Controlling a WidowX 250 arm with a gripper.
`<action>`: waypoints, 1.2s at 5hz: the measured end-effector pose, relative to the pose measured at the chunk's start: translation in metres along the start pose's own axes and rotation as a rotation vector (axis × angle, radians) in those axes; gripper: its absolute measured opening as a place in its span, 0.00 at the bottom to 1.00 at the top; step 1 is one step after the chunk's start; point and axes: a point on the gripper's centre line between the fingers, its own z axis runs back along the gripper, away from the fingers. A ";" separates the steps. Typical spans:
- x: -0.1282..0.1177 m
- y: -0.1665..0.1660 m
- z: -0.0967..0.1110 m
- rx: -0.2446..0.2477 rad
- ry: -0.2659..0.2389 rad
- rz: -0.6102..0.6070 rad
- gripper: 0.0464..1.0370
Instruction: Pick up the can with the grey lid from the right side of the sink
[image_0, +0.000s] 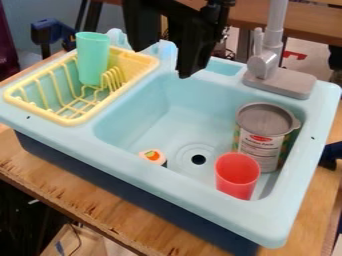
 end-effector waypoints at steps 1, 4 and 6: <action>0.000 -0.002 -0.007 -0.002 0.026 -0.006 0.97; 0.037 -0.053 -0.052 -0.081 0.031 -0.185 0.97; 0.052 -0.062 -0.069 -0.076 0.034 -0.206 0.97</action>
